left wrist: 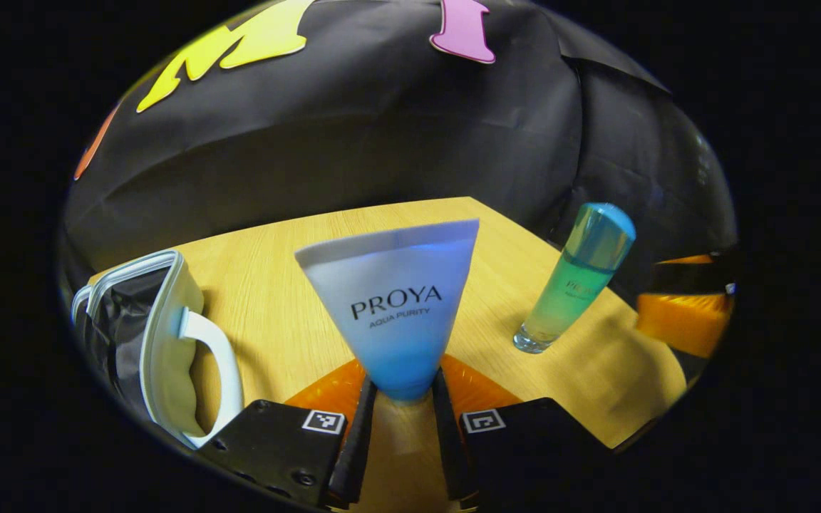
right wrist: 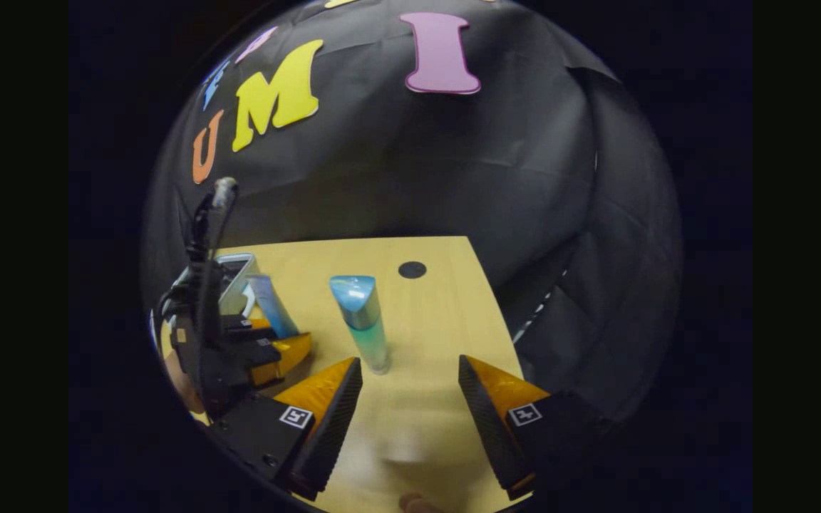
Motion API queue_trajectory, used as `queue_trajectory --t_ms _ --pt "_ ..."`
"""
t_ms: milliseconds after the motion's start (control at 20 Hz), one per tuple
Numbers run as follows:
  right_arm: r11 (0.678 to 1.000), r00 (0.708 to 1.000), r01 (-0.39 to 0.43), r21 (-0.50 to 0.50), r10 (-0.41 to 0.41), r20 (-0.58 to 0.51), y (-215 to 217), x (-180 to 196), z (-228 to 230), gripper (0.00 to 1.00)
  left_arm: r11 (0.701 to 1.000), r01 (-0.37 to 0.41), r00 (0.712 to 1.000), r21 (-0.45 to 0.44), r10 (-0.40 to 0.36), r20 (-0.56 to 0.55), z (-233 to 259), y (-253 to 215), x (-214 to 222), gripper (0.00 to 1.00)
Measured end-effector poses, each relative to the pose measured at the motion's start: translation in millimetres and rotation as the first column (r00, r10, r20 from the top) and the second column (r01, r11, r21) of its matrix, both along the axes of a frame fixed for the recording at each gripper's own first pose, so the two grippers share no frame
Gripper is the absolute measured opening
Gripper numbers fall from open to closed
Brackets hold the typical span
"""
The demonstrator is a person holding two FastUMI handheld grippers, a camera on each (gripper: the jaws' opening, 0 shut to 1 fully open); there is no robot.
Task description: First open the suitcase, pack the skin care products into it, and then close the suitcase.
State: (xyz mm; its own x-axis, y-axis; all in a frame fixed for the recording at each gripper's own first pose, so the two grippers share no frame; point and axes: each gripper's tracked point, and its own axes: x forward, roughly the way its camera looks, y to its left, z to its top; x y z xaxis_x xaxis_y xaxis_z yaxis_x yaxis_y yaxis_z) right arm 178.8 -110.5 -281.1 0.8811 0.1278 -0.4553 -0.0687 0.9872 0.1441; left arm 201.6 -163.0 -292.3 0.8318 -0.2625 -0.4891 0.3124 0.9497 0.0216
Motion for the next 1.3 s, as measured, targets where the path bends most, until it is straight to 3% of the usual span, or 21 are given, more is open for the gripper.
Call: queue_trajectory --t_ms 200,400,600,800,850,950,1300 --pt "0.999 0.999 -0.037 -0.025 0.038 0.026 24.8 25.9 -8.6 0.81 1.0 -0.003 0.999 -0.016 0.003 0.052 34.0 7.5 -11.4 0.45" --pt "0.999 1.0 -0.008 -0.043 0.009 0.021 33.3 44.0 -23.2 0.81 0.999 -0.01 0.998 -0.05 0.014 0.067 59.6 18.0 -33.6 0.44" --pt "1.0 0.999 -0.003 -0.009 0.003 0.037 42.8 54.8 -25.0 0.78 0.996 -0.075 0.995 -0.057 0.078 0.056 71.4 51.7 -49.8 0.45" --pt "0.998 0.998 -0.019 -0.055 0.022 0.051 47.8 58.2 -28.1 0.62 0.988 -0.146 0.986 -0.044 0.149 0.075 87.5 99.3 -61.0 0.45" --pt "0.998 0.998 -0.006 -0.058 0.01 0.058 46.1 59.9 -25.5 0.51 0.986 -0.164 0.983 -0.043 0.167 0.078 89.2 110.9 -64.2 0.45" --pt "0.998 0.998 0.0 -0.065 0.004 0.059 48.2 56.9 -24.2 0.42 0.979 -0.198 0.977 -0.045 0.201 0.068 90.5 134.3 -71.7 0.45" --pt "0.993 0.999 0.025 -0.114 -0.021 0.042 65.5 7.3 2.7 0.39 0.959 -0.277 0.961 -0.059 0.276 -0.014 82.3 216.3 -91.0 0.45"
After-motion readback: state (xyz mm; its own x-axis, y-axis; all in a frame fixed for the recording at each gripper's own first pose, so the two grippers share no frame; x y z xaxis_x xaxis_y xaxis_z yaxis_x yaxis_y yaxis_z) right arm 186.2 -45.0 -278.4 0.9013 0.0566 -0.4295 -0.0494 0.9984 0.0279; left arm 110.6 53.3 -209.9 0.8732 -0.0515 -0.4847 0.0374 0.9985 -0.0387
